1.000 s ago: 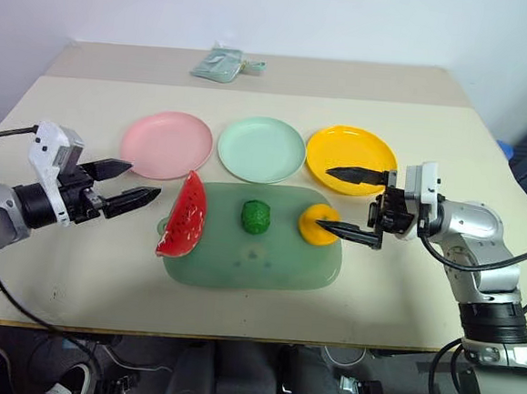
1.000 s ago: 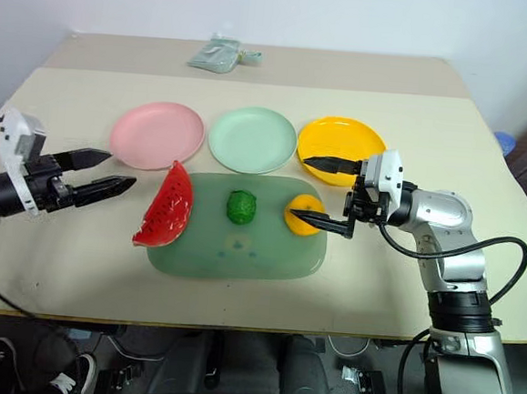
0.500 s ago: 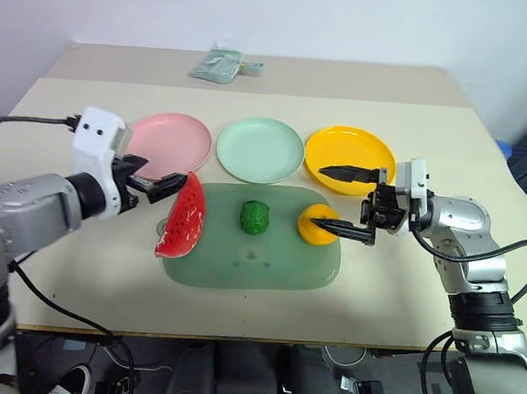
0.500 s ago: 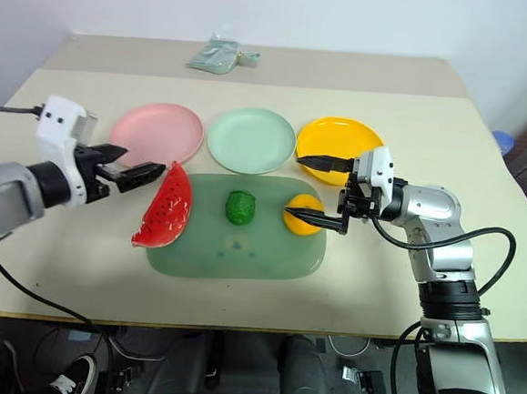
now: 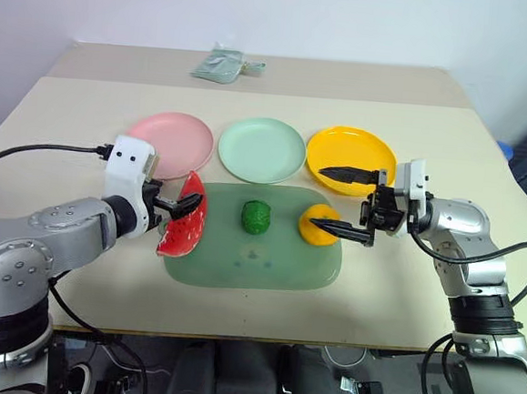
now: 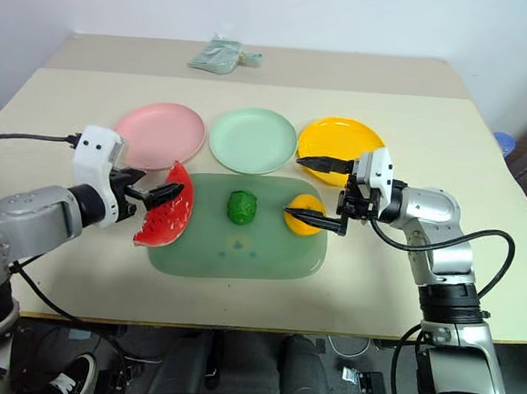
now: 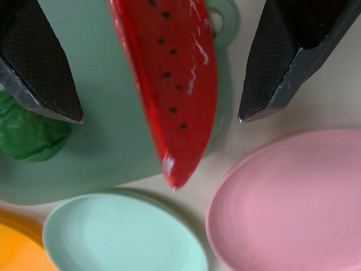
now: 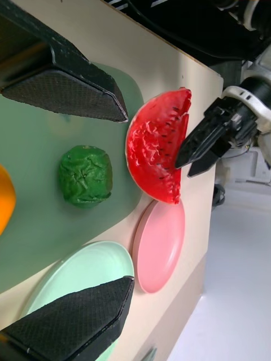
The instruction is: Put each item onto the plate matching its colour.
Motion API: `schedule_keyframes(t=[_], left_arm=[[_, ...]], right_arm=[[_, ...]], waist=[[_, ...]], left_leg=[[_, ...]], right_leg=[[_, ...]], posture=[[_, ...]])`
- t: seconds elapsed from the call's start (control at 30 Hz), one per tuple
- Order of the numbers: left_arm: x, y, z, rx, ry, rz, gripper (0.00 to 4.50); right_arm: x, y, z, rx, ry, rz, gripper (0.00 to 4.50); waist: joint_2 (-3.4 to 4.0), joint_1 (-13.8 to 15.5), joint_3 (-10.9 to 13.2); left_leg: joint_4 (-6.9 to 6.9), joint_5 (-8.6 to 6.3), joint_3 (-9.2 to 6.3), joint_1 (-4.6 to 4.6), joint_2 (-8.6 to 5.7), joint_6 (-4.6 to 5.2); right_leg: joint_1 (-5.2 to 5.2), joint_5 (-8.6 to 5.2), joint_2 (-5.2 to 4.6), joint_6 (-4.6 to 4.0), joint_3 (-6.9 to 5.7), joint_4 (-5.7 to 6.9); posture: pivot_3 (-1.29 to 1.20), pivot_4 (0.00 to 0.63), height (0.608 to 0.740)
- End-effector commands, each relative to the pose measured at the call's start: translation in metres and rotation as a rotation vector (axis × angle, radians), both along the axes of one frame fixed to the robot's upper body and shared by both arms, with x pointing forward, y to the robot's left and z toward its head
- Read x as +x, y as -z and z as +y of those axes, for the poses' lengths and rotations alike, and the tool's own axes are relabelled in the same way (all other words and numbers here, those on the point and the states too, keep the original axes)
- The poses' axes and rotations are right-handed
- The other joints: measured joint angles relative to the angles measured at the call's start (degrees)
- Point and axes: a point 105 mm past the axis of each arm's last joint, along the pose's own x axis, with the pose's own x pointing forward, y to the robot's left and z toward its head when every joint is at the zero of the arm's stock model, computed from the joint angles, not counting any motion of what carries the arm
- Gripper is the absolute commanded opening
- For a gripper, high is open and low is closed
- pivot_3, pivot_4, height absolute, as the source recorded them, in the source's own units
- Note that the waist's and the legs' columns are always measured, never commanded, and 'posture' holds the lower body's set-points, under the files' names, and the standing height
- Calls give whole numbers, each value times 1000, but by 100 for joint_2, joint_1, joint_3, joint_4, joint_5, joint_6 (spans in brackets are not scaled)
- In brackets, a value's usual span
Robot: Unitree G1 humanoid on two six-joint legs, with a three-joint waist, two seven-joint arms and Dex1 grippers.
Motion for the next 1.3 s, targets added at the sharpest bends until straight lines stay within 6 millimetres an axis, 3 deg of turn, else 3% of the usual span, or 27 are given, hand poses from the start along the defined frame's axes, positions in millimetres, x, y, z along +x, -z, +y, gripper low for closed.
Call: schedule_keyframes(t=[0.03,0.33,0.43,0.57,0.8,1.0,1.3], left_arm=[[-3,-1,-4,45,6,-23,4500],[-7,7,-10,46,0,-16,4500],[-7,13,-8,39,-14,-3,3718],[-8,19,-7,37,-20,8,1804],[3,-3,-8,48,1,-60,1804],[24,-41,-11,-12,6,-145,1804],[16,-29,-17,-2,36,-92,1804]], right_arm=[[-4,-12,-1,17,-1,-53,4474],[-6,-11,-5,8,11,-50,4474],[-5,-11,-6,4,18,-50,4500],[-5,-11,-8,1,23,-49,4500],[-5,-10,-6,1,26,-47,4500],[-3,-11,-3,10,29,-53,4500],[-3,-11,-6,6,39,-53,4500]], waist=[[0,-2,0],[0,-2,0],[0,-8,0],[0,-2,0],[0,6,0],[0,8,0],[0,-17,0]], left_leg=[[0,0,0,0,0,0],[-1,0,-1,0,0,0],[-1,0,-1,1,0,0],[-1,0,-1,1,0,0],[0,0,-2,1,-1,0],[0,0,-3,1,-2,0],[-4,0,-4,1,-2,0]], right_leg=[[0,0,0,0,0,0],[0,0,0,0,0,-1],[0,0,1,0,0,-2],[0,0,1,0,0,-2],[2,0,1,0,-1,-2],[4,0,1,0,-1,-3],[3,0,0,1,-1,-5]], posture=[[0,150,740],[0,150,740],[0,150,740],[0,150,740],[0,150,740],[0,150,740],[0,150,740]])
